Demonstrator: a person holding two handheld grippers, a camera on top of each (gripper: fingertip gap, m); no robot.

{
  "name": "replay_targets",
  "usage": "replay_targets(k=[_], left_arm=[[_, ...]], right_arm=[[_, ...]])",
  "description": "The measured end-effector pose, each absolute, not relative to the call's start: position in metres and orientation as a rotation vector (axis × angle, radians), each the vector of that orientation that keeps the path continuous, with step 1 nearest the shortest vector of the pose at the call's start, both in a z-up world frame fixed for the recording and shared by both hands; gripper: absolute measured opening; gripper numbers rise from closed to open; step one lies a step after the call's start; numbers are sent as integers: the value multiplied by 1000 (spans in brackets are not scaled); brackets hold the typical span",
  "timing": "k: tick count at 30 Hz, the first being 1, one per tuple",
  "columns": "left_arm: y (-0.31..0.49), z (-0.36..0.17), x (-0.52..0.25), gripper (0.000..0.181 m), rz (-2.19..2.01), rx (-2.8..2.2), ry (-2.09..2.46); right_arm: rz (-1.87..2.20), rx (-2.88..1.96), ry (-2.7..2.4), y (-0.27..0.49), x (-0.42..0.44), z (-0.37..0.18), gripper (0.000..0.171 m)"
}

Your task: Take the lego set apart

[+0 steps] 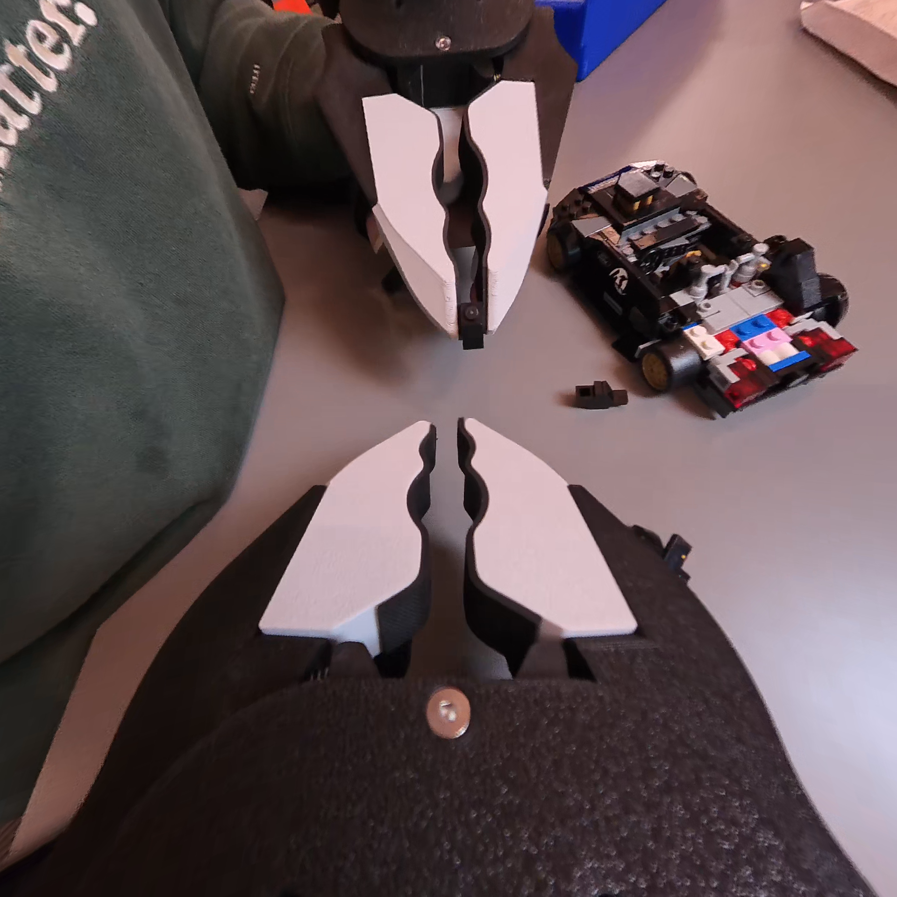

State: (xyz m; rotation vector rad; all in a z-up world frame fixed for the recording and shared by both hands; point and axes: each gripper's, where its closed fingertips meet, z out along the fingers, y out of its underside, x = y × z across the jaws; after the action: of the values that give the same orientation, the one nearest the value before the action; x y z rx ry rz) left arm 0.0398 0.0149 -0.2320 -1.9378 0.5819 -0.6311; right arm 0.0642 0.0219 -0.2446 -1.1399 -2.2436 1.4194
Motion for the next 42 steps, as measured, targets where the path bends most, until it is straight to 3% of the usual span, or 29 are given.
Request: replay_targets(k=[42], left_arm=[[13,-231,44,8,-680,-1904,594]], right_arm=[[1451,-1095,-2058,10,38,-224,8]])
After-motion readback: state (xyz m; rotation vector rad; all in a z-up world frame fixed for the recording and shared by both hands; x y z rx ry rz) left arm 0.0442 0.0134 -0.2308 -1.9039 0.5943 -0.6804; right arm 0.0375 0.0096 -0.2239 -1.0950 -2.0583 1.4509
